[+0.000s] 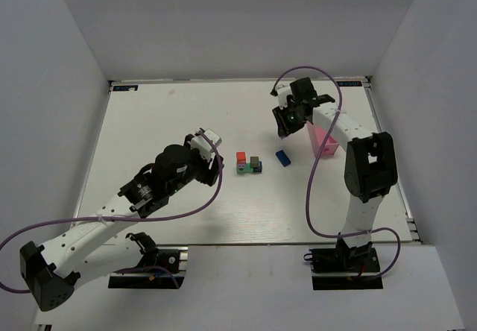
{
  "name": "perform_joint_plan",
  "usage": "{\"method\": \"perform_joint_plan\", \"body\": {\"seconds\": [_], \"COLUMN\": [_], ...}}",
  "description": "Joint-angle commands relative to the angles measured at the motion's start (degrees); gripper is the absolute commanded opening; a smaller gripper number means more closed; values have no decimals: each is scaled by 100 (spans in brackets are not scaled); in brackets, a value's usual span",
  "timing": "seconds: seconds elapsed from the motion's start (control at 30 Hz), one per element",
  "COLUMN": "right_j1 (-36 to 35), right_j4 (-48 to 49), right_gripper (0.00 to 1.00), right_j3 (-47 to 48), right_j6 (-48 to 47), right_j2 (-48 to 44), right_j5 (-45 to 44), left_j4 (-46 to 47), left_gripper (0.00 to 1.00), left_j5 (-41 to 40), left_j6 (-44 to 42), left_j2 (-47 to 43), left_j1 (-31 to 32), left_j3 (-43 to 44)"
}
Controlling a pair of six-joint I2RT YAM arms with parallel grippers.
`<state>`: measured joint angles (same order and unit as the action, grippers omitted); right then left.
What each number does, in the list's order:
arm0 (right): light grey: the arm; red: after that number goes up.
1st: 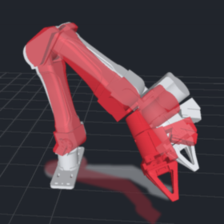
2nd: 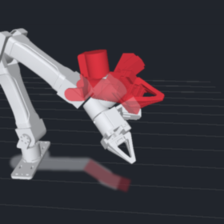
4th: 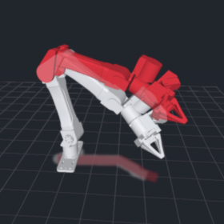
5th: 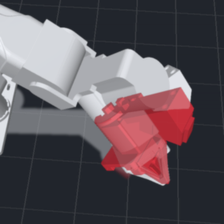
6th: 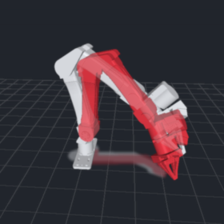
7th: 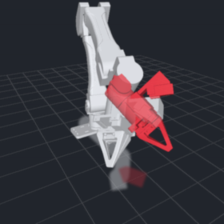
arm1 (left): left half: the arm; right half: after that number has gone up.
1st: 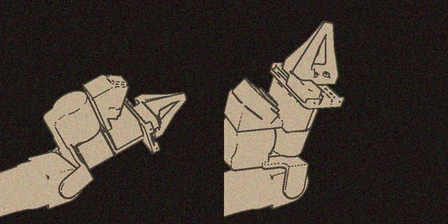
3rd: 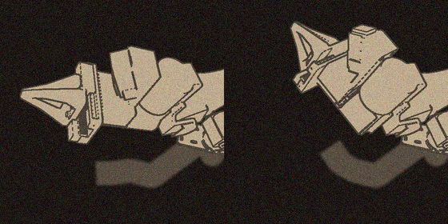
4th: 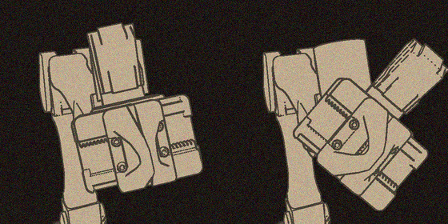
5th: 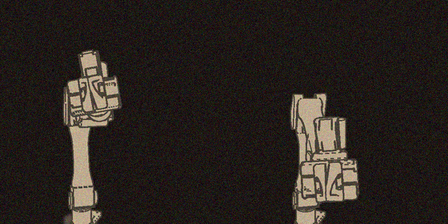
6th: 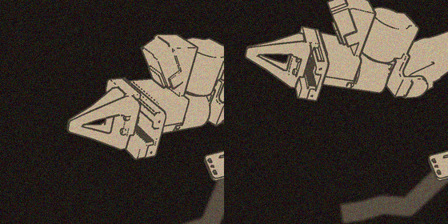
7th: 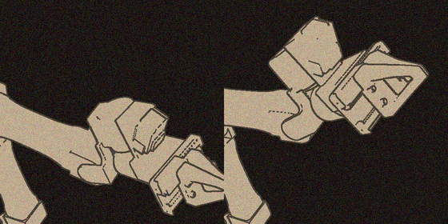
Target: Build the wood block tower
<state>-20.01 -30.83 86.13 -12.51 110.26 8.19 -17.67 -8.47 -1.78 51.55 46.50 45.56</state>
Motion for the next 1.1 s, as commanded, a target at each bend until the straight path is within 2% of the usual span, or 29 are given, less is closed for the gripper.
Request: {"method": "perform_joint_plan", "body": {"seconds": [0.0,0.23,0.37,0.73,1.07], "right_j1": [-64,-248,-416,-837,-1084], "right_j4": [-335,-1573,-2084,-3270,-3869], "right_gripper": [20,14,14,14,14], "right_j3": [448,1308,1608,2303,2558], "right_j6": [-750,-1893,-2395,-3966,-4847], "right_j2": [-435,-330,-111,497,690], "right_j5": [753,2185,2477,2398,2346], "left_j4": [97,97,97,97,97], "left_gripper": [76,76,76,76,76], "left_j5": [-41,-41,-41,-41,-41], "left_j6": [-42,-42,-42,-94,-94], "left_j2": [-180,-233,-233,-233,-233], "left_j1": [-18,-18,-18,-18,-18], "left_j3": [5,-47,-47,-47,-47]}}
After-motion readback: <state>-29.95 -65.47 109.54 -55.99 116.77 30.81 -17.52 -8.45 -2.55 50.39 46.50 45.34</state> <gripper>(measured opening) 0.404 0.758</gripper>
